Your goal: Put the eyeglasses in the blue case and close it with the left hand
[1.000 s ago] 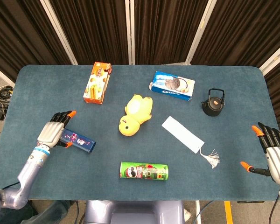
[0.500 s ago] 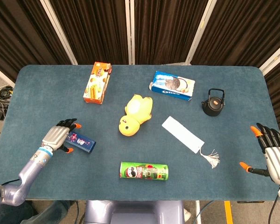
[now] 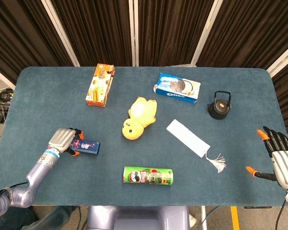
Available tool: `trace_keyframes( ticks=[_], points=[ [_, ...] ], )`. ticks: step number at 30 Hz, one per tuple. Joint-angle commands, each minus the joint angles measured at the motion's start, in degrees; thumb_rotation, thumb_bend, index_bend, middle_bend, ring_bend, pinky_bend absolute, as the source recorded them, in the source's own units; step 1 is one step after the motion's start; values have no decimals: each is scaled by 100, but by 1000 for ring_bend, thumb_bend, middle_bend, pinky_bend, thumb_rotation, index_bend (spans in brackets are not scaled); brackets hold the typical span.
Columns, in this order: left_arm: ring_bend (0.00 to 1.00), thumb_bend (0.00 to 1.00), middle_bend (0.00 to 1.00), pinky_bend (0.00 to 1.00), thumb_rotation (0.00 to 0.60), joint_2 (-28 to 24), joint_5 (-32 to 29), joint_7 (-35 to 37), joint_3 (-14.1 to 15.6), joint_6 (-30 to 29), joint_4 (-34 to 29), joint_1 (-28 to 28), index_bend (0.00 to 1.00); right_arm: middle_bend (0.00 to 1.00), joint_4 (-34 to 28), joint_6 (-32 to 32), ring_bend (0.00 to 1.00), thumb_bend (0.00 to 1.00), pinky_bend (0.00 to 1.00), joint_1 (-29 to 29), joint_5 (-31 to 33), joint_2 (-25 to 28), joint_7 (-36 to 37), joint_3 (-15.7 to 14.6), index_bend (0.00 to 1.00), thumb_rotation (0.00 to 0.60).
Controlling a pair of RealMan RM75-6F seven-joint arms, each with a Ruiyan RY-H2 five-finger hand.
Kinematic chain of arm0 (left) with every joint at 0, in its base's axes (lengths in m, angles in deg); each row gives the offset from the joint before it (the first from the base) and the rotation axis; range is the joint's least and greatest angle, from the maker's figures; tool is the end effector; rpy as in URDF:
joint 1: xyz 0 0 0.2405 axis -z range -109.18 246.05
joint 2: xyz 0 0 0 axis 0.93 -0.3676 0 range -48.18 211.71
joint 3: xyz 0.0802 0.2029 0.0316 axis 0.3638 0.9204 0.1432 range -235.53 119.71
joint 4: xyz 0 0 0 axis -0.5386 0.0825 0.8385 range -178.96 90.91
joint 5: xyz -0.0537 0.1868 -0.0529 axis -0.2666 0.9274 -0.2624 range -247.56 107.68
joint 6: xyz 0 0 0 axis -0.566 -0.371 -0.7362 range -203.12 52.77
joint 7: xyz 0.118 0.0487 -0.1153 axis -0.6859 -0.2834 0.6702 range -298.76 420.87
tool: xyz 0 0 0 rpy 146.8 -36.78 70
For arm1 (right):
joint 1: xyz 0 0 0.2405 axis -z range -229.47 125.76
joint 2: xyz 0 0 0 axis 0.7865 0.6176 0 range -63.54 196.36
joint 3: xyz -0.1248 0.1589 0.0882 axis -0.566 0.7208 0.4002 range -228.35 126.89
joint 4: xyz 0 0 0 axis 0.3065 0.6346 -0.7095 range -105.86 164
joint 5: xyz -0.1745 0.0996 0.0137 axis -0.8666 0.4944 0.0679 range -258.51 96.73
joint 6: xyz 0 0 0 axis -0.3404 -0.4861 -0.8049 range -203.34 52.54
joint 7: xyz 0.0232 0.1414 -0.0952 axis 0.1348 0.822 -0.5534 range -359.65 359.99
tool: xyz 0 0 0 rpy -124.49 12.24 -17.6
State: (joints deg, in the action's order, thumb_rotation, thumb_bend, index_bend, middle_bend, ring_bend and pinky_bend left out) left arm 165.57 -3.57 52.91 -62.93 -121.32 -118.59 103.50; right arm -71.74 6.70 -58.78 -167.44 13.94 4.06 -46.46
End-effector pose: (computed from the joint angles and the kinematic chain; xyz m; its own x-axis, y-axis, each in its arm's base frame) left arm -0.2332 0.3335 -0.0044 0.4655 0.4293 0.7739 0.8849 -0.2100 -0.4158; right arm -0.2527 -0.2183 0.1890 0.3852 -0.0148 0.9227 -0.9214 -0.0611 0.3837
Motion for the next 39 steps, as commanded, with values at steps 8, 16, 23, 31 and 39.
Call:
trace_keyframes(
  ticks=[8, 16, 23, 31, 39],
  points=[
    [365, 105, 428, 412, 600, 38, -95, -205, 50, -91, 21, -12, 512, 0, 2, 7, 0, 0, 0, 3, -8, 12, 32, -2, 0, 600],
    [360, 134, 402, 403, 600, 28, -118, -245, 62, -107, -39, -6, 523, 0, 1, 7, 0, 0, 0, 2, -10, 11, 23, -4, 0, 600],
    [29, 0, 38, 100, 600, -60, -92, -195, 105, -78, -127, -18, 259, 0, -6, 21, 0, 0, 0, 5, -24, 18, 28, -5, 0, 600],
    [0, 0, 0, 0, 600, -436, 22, -157, 22, -498, -614, -152, 1, 0, -33, 63, 0, 0, 0, 19, -58, 48, 81, -5, 0, 600],
    [0, 0, 0, 0, 600, -1540, 369, -156, -103, -2002, -1967, -849, 0, 0, -50, 129, 0, 0, 0, 49, -136, 111, 239, -18, 0, 600]
  ],
)
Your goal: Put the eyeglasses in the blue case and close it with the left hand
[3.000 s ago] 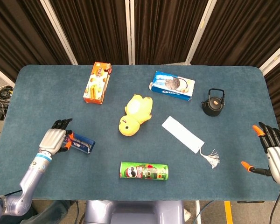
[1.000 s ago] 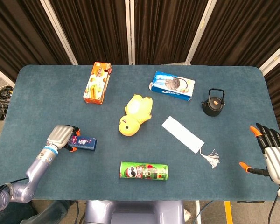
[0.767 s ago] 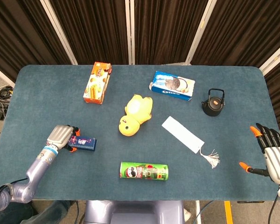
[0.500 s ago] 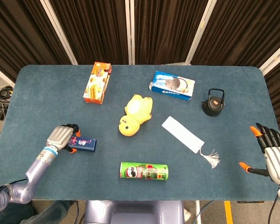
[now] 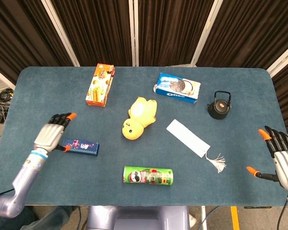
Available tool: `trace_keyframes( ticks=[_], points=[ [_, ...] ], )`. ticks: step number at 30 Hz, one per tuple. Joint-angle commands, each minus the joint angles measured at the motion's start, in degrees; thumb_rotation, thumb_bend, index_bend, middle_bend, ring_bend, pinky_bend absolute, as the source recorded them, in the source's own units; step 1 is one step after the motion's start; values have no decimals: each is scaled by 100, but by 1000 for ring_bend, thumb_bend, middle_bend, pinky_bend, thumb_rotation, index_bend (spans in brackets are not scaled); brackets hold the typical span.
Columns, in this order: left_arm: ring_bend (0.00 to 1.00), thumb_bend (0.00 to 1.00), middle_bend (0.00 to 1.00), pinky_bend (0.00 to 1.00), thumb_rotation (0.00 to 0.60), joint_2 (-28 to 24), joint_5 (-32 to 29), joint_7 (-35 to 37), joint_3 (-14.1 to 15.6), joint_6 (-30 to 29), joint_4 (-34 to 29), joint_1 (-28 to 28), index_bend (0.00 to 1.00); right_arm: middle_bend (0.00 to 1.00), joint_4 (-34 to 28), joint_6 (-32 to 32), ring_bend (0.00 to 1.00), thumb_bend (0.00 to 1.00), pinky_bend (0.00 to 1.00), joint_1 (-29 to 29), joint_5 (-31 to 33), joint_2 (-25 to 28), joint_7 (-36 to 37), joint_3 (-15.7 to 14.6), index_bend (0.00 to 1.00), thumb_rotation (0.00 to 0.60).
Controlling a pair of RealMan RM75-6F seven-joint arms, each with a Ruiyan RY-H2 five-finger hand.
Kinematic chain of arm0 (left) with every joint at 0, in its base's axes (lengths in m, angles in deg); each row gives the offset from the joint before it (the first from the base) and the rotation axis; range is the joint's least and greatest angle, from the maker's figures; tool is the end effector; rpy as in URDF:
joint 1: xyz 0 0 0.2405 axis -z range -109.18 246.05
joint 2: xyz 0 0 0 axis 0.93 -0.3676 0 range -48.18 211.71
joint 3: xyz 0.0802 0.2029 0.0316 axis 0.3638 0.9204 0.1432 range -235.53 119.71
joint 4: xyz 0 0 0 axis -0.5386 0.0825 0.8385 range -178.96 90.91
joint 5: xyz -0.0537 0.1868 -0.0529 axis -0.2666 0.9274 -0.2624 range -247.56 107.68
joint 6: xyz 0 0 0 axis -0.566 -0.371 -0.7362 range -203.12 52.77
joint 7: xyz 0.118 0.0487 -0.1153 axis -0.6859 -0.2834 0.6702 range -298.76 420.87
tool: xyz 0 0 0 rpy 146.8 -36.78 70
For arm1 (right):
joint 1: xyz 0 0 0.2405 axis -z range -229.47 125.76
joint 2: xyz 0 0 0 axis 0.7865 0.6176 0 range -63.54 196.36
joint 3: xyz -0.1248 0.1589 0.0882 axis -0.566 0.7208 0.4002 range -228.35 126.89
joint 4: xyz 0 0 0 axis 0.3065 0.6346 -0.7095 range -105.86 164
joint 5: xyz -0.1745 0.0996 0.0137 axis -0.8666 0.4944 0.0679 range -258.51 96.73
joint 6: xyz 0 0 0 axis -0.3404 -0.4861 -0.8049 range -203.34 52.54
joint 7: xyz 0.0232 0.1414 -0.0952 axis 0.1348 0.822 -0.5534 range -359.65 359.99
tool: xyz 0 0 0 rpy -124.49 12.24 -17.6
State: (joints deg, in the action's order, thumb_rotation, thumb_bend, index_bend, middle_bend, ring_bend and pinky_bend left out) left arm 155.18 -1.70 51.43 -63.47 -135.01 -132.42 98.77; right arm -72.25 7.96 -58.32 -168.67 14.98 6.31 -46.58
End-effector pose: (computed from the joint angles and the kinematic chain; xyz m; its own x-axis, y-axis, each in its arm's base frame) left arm -0.2182 0.3190 0.0612 0.4385 0.2496 0.8634 0.8974 -0.1742 -0.4055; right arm -0.2489 -0.2155 0.1944 0.3589 -0.0014 0.9334 -0.9307 -0.0761 0.3577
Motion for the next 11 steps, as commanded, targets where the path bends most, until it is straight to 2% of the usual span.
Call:
trace_keyframes(
  ticks=[1, 5, 11],
  points=[
    [0, 0, 0, 0, 600, -654, 229, -23, -31, -883, -780, -527, 0, 0, 6, 8, 0, 0, 0, 2, -27, 8, 20, -9, 0, 600],
    [0, 0, 0, 0, 600, -1186, 390, -104, 160, -1730, -1523, -1149, 0, 0, -11, 91, 0, 0, 0, 27, -102, 23, 54, -13, 0, 600],
    [0, 0, 0, 0, 600, -1419, 518, -446, 327, -2461, -1974, -1666, 0, 0, 53, 339, 0, 0, 0, 93, -137, -44, -162, 49, 0, 600]
  ],
)
